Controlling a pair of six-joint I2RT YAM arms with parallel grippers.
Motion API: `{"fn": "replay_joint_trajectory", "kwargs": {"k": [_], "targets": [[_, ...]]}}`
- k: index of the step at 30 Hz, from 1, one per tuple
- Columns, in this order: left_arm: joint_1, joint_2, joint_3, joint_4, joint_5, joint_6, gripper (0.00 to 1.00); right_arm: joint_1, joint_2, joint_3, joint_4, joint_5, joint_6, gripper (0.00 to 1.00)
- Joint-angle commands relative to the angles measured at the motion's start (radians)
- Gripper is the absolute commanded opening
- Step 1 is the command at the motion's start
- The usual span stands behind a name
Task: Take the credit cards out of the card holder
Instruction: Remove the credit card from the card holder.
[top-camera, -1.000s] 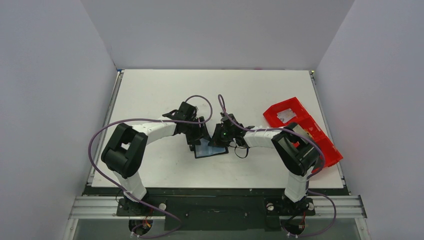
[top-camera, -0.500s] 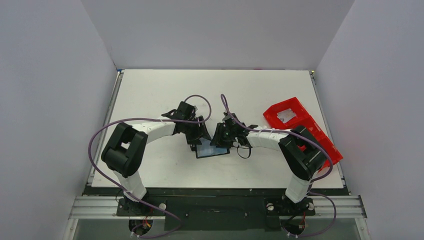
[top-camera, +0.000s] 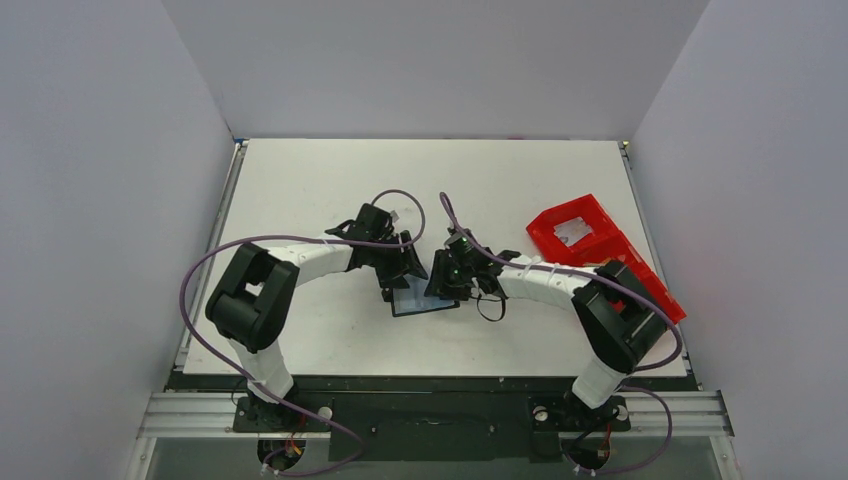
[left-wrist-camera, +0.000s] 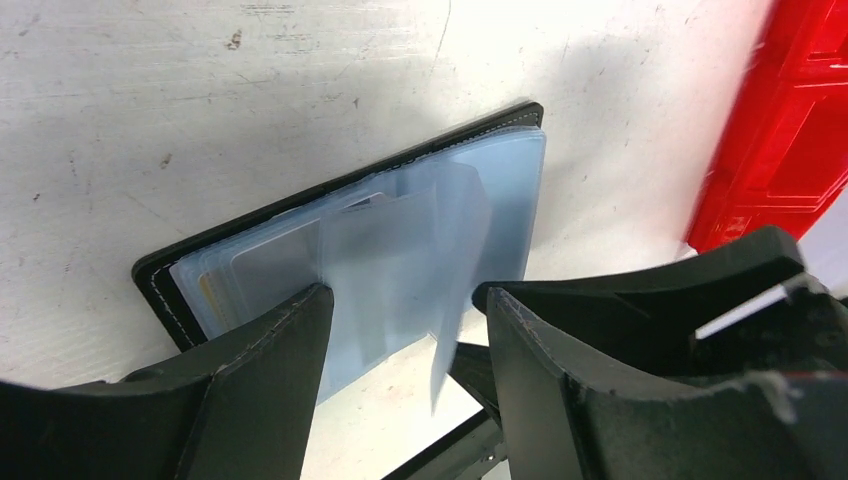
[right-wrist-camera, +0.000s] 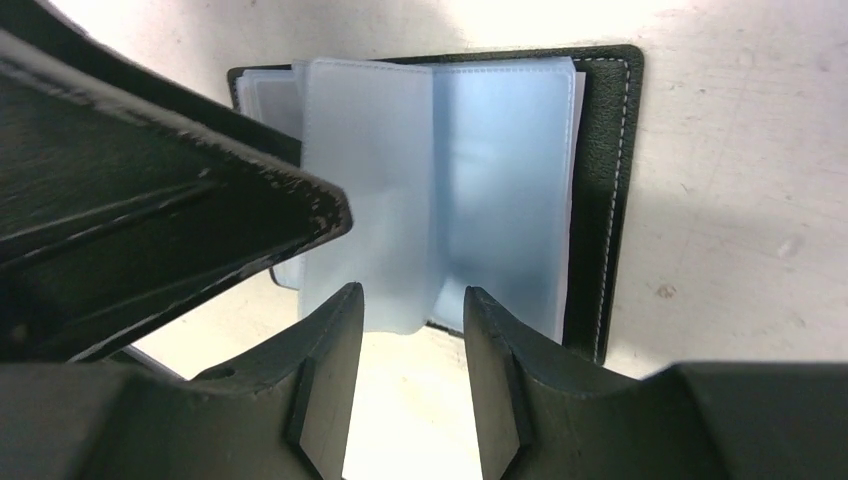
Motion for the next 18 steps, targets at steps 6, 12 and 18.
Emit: {"fn": "replay_joint_trajectory", "kwargs": {"k": [6,12,18], "targets": [[-0.023,0.042,0.030,0.040,0.031,-0.004,0.56,0.012,-0.160,-0.009,-0.059,0.089,-0.047,0.40],[-0.040,0.059,0.062,0.035,0.036,-0.007,0.56,0.012,-0.215,-0.025,-0.065,0.118,-0.046,0.40],[-0.057,0.073,0.102,0.023,0.040,-0.006,0.56,0.008,-0.276,-0.040,-0.086,0.168,-0.041,0.39]]}}
